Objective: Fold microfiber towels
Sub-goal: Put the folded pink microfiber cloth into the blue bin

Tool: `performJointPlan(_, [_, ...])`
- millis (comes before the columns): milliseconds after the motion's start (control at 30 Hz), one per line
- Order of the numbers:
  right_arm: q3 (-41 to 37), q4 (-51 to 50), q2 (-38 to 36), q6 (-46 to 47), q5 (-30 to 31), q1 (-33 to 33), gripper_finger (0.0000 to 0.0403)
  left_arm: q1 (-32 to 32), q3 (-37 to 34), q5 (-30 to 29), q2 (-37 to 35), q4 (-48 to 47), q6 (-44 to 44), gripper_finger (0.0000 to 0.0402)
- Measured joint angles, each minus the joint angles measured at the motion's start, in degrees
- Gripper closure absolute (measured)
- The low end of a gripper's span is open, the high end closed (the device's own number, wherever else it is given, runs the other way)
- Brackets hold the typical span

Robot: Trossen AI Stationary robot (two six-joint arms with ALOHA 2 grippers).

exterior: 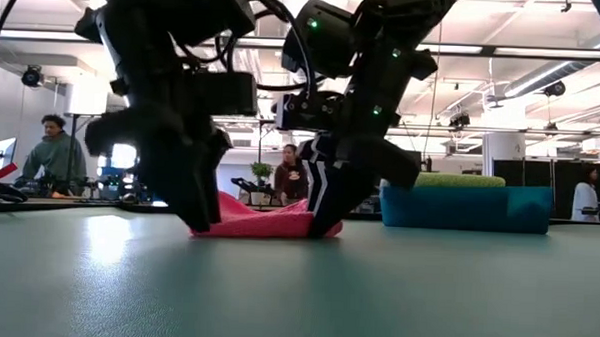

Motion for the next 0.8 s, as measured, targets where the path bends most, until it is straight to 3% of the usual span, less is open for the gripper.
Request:
performJointPlan(233, [4.44, -5.56, 0.36, -0.41, -0.97, -0.11, 0.0312, 0.79, 0.12, -2.82, 3.92, -0.17, -0.01, 0.0256])
performJointPlan(433, [6.63, -9.35, 0.48, 0.17, -0.81, -0.27, 0.0343, 1.60, 0.24, -7.55, 4.13, -0.60, -0.01, 0.0262])
performJointPlan(567, [7.25, -9.96, 0.48, 1.03, -1.06, -0.20, 0.0367, 1.62, 0.02, -9.56, 4.70, -0.50, 0.25, 0.0301])
performJointPlan(733, [7.26, -10.14, 0.48, 1.74, -1.46, -0.22, 0.0391, 1.84, -0.13, -11.87, 5.02, -0.40, 2.08, 0.0385])
performJointPlan(800, [7.26, -10.25, 0.46, 2.46, -1.62, -0.22, 0.0392, 1.86, -0.03, -13.08, 4.75, -0.41, 3.42, 0.0394])
